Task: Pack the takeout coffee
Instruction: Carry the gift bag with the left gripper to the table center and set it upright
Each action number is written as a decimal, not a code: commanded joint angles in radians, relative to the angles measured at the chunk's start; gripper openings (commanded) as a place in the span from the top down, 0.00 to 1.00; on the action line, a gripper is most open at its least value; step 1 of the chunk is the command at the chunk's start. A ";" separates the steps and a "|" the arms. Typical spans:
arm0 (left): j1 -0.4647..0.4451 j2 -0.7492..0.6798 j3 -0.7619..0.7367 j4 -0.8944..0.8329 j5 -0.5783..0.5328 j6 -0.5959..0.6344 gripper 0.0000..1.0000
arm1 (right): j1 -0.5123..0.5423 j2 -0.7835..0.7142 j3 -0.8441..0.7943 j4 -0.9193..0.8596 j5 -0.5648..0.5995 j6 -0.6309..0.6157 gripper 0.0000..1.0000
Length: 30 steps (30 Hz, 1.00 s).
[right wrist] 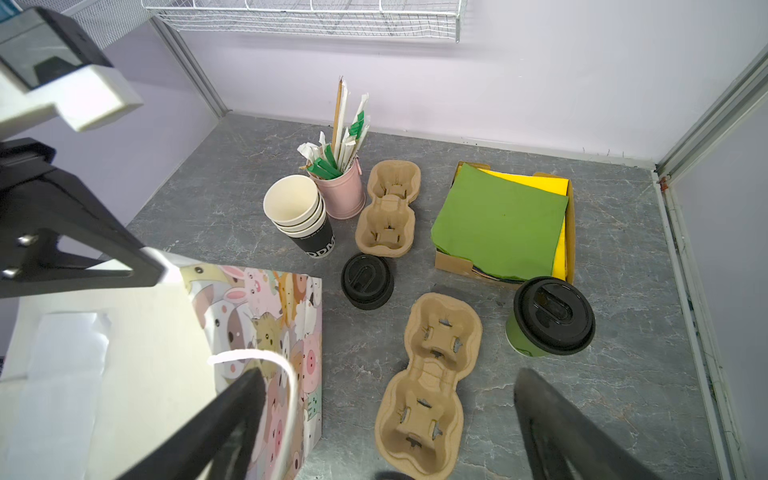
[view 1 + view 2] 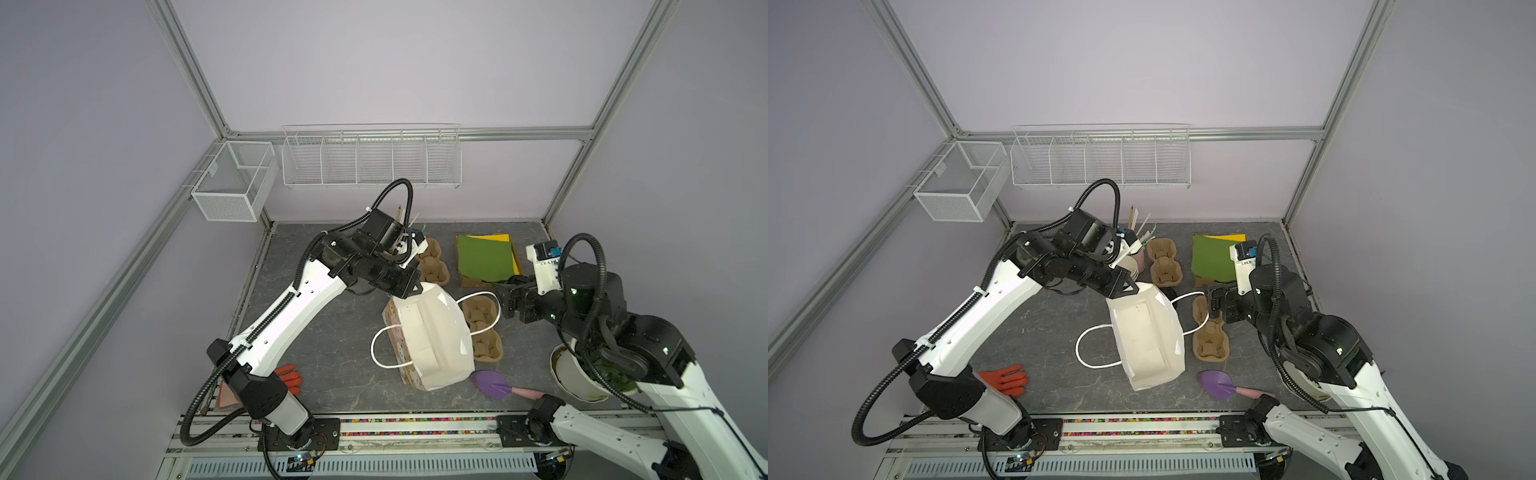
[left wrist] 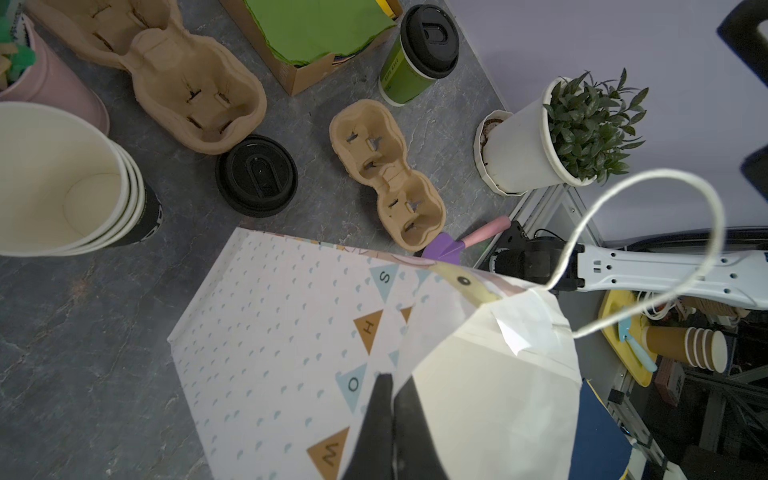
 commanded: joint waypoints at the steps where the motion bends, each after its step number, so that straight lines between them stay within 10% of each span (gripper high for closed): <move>1: -0.004 0.032 0.033 -0.012 -0.010 0.057 1.00 | -0.007 0.012 -0.013 -0.011 0.007 0.007 0.04; 21: 0.110 0.042 0.184 0.076 -0.156 0.042 0.55 | -0.100 0.048 -0.157 -0.083 -0.003 0.113 0.04; 30: 0.110 -0.398 -0.230 0.422 -0.502 -0.064 0.21 | -0.149 0.126 -0.297 -0.074 -0.076 0.171 0.00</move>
